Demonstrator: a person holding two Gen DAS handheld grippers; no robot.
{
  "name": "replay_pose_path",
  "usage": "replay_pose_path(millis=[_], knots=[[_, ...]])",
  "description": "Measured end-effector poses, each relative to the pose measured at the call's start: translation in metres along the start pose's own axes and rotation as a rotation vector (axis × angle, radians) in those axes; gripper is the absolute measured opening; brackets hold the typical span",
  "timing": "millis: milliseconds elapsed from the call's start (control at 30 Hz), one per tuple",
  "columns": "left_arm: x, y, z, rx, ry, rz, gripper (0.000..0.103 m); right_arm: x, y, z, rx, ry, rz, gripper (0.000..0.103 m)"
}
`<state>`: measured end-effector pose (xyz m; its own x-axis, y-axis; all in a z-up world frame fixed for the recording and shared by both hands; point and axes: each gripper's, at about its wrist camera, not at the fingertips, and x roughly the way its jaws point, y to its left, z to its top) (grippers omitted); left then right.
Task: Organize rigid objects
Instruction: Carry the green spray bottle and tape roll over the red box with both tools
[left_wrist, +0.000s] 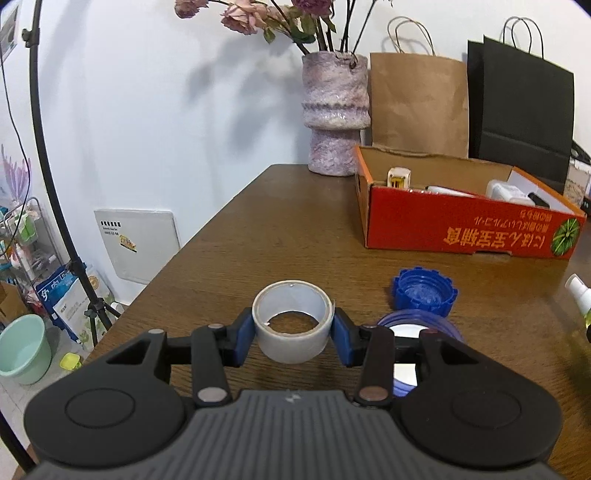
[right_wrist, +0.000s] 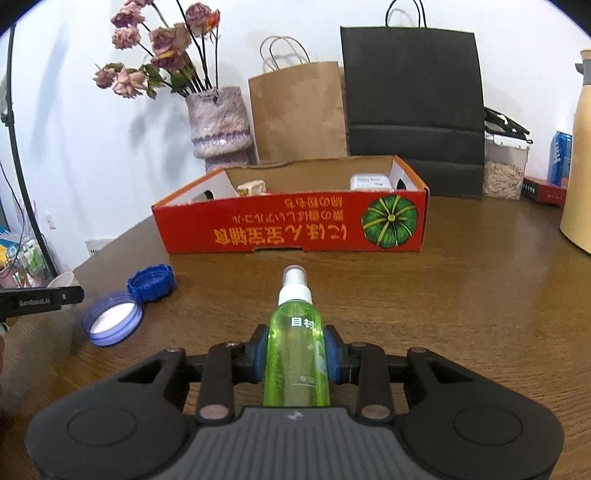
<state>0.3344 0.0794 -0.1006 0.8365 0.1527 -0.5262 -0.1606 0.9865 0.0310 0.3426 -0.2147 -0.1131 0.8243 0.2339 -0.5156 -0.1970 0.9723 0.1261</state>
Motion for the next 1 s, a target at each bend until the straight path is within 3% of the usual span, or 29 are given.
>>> replay_pose_path(millis=[633, 1000], knots=[[-0.045, -0.064, 0.014, 0.016, -0.118, -0.088, 0.045, -0.021, 0.0, 0.015, 0.032, -0.153, 0.071, 0.03], [-0.046, -0.091, 0.039, 0.011, -0.153, -0.109, 0.045, -0.021, -0.002, 0.034, 0.043, -0.213, 0.078, 0.03]])
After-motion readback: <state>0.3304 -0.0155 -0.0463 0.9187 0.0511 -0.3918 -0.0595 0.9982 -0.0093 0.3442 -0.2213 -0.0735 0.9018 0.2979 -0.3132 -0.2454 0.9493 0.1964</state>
